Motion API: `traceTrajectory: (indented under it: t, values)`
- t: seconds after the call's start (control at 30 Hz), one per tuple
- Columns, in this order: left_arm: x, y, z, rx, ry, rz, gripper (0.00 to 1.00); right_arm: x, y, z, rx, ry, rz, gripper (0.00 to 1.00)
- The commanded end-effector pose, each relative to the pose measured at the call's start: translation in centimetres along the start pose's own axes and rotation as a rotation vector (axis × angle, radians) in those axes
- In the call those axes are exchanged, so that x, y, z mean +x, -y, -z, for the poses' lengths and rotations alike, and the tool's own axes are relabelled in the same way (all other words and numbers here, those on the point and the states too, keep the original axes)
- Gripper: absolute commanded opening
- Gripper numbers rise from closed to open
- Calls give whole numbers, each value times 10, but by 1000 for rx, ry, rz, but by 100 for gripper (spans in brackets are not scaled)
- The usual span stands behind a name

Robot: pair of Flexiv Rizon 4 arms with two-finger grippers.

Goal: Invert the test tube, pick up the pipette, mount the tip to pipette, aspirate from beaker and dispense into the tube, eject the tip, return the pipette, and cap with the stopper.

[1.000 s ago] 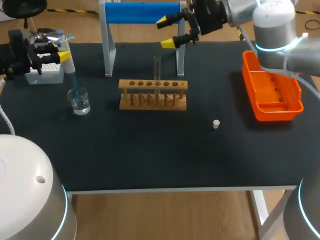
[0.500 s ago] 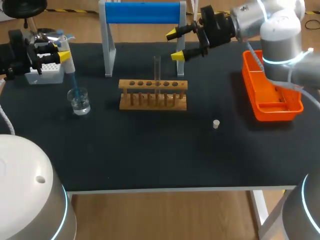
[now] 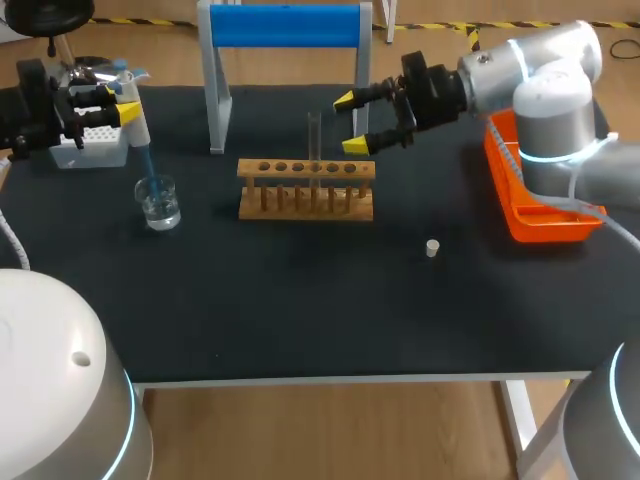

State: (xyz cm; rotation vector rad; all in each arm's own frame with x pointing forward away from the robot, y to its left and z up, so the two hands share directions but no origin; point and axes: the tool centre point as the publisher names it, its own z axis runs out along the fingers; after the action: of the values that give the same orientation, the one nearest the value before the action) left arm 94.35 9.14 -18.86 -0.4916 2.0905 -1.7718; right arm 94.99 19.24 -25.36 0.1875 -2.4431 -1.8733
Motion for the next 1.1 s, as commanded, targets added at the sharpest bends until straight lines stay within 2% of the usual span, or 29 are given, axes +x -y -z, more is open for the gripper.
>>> traceTrajectory:
  t: [0.03, 0.77, 1.1]
  values:
    - [0, 1, 0, -1, -1, 1, 0, -5, 7, -6, 6, -1, -3, 100]
    - [0, 1, 0, -1, -1, 1, 0, -26, 33, -35, 160, 50, 28, 100]
    - [0, 1, 0, -1, -1, 1, 0, -31, 33, -47, 201, 73, 14, 100]
